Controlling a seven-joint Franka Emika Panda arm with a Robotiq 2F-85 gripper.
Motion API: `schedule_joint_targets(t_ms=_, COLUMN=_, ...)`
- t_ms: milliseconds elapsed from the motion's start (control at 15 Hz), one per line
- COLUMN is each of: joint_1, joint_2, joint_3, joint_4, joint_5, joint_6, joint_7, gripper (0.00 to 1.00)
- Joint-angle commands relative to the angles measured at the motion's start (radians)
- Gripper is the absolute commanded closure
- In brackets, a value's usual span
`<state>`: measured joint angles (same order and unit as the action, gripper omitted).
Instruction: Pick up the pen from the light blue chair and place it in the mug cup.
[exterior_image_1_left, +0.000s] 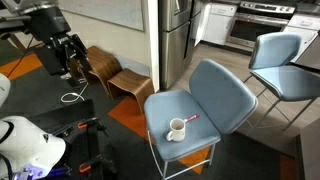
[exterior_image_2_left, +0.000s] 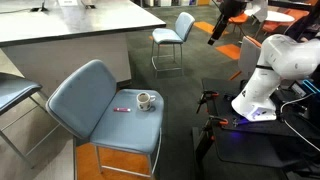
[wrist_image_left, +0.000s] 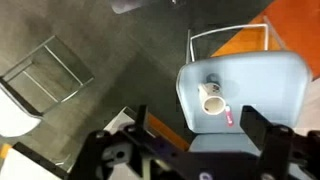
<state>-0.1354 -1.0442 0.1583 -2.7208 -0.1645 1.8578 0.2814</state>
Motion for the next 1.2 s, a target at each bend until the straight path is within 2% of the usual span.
schedule_joint_targets(t_ms=0, joint_1=0.015, joint_2=0.003, joint_3=-0.011, joint_4=0.003, joint_5=-0.011, joint_6=-0.005, joint_7=0.011, gripper=0.0)
schedule_joint_targets(t_ms=333, joint_1=0.015, joint_2=0.003, joint_3=-0.011, joint_4=0.003, joint_5=-0.011, joint_6=-0.005, joint_7=0.011, gripper=0.0)
schedule_joint_targets(t_ms=533, joint_1=0.023, joint_2=0.052, joint_3=-0.04, joint_4=0.01, joint_5=-0.027, joint_6=0.071, joint_7=-0.04, gripper=0.0)
schedule_joint_targets(t_ms=867, joint_1=0.029, joint_2=0.267, joint_3=-0.117, joint_4=0.063, joint_5=-0.045, joint_6=0.3, joint_7=-0.178, gripper=0.0)
schedule_joint_targets(t_ms=1133, joint_1=0.051, joint_2=0.542, joint_3=-0.164, joint_4=0.186, joint_5=-0.017, joint_6=0.409, joint_7=-0.282, gripper=0.0)
